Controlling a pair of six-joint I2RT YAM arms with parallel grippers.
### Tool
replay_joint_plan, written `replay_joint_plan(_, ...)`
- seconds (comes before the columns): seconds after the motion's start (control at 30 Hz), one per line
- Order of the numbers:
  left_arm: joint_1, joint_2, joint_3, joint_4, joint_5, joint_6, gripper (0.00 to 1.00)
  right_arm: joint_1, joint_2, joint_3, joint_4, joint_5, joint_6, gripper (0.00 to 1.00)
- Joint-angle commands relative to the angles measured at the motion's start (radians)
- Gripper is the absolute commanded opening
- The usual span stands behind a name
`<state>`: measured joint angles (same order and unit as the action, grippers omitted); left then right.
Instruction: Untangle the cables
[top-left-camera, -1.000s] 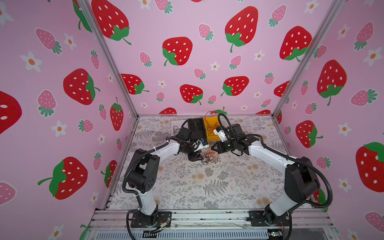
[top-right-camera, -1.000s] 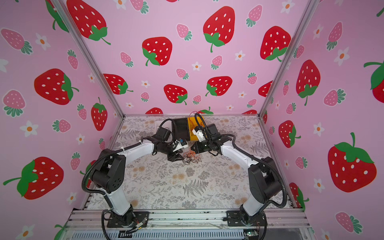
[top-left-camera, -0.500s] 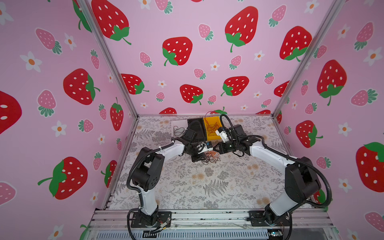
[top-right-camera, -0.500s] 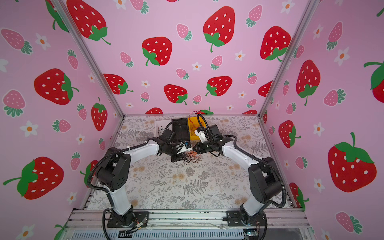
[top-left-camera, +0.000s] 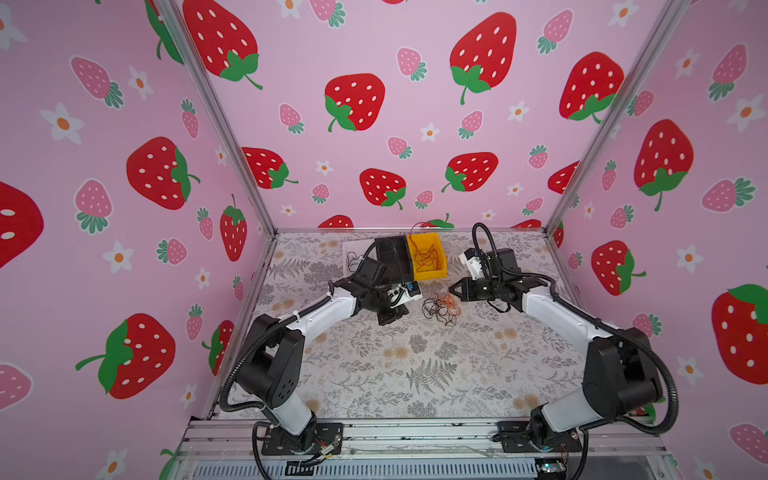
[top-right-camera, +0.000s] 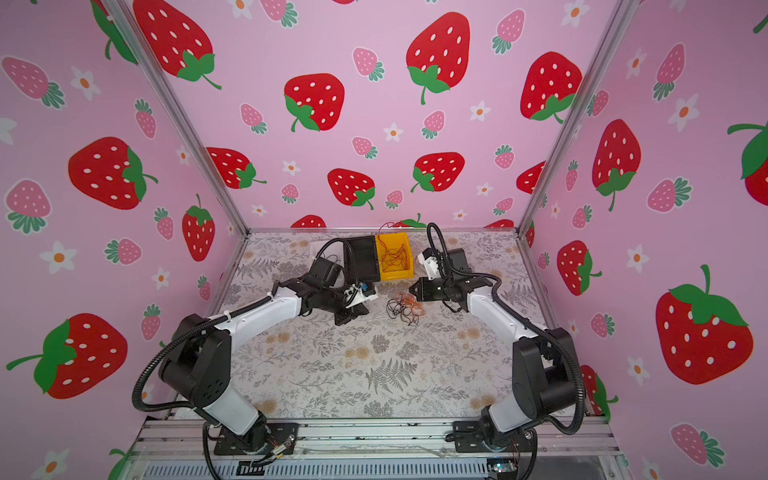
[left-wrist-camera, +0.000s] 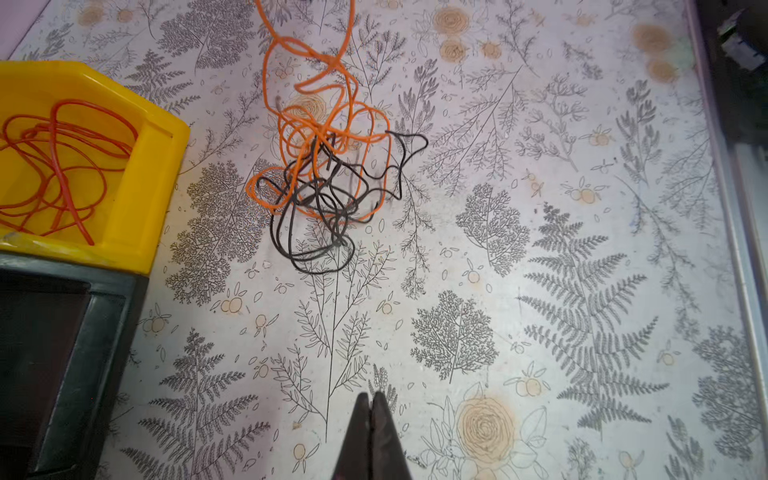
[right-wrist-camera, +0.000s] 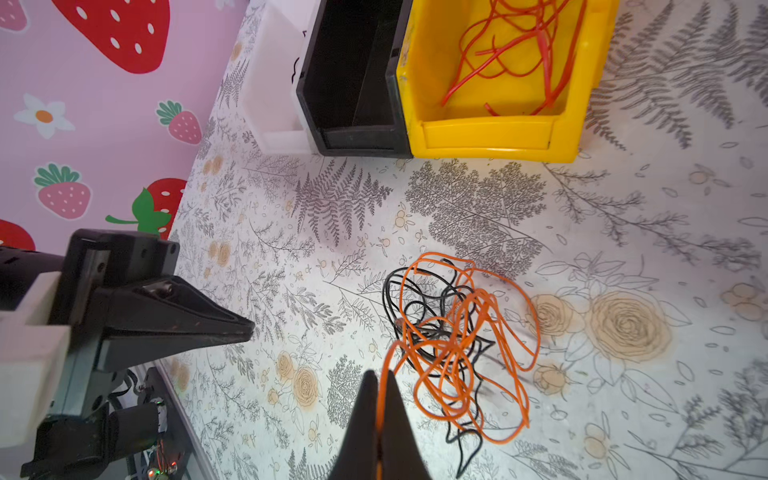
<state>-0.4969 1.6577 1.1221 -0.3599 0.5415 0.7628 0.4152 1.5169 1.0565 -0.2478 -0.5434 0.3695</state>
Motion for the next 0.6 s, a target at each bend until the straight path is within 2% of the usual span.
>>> replay_joint_plan(0.0,-0.009,0.025,-0.013,0.034,0.015,0.000,0.20,-0.001,-0.025,0.008,0.004,-0.042,-0.012,0.00)
replay_joint_plan(0.07,-0.011,0.061,0.013,0.099,0.027,-0.051,0.33,-0.001,-0.024,0.004,0.005,-0.050,-0.015,0.00)
replay_joint_plan(0.17,-0.012,0.141,0.074,0.168,0.015,-0.109,0.42,-0.001,-0.026,0.002,-0.008,-0.054,-0.023,0.00)
replay_joint_plan(0.27,-0.029,0.209,0.140,0.180,0.004,-0.135,0.45,-0.001,-0.032,0.004,-0.016,-0.056,-0.023,0.00)
replay_joint_plan(0.57,-0.087,0.291,0.178,0.269,-0.015,-0.114,0.45,-0.001,-0.029,0.007,-0.029,-0.064,-0.026,0.00)
